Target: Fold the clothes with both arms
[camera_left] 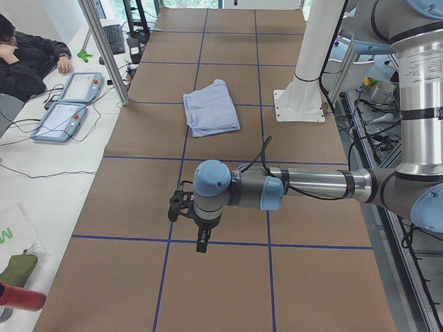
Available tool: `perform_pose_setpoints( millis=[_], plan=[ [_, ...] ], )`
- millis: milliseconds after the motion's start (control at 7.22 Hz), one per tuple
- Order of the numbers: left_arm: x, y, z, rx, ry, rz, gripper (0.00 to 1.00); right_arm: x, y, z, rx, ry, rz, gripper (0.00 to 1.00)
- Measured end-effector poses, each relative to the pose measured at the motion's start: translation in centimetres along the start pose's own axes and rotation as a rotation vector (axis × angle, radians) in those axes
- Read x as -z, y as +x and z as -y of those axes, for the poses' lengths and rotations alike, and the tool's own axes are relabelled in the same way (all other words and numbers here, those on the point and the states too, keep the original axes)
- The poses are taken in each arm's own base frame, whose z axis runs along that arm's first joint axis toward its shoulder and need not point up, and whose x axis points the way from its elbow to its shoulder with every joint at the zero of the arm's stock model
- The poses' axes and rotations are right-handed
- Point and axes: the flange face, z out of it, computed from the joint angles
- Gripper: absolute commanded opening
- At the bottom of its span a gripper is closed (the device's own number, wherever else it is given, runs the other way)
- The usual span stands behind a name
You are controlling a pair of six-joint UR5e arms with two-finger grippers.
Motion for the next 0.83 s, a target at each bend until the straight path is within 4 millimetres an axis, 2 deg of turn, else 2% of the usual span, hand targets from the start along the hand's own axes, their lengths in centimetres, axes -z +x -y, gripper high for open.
perform_pose_setpoints(
  millis=[831],
  plan=[
    [-0.5, -0.5, -0.41, 0.012, -0.012, -0.001, 1.0, -0.19, 0.17, -0.36, -0.005, -0.005, -0.001, 1.0]
  ],
)
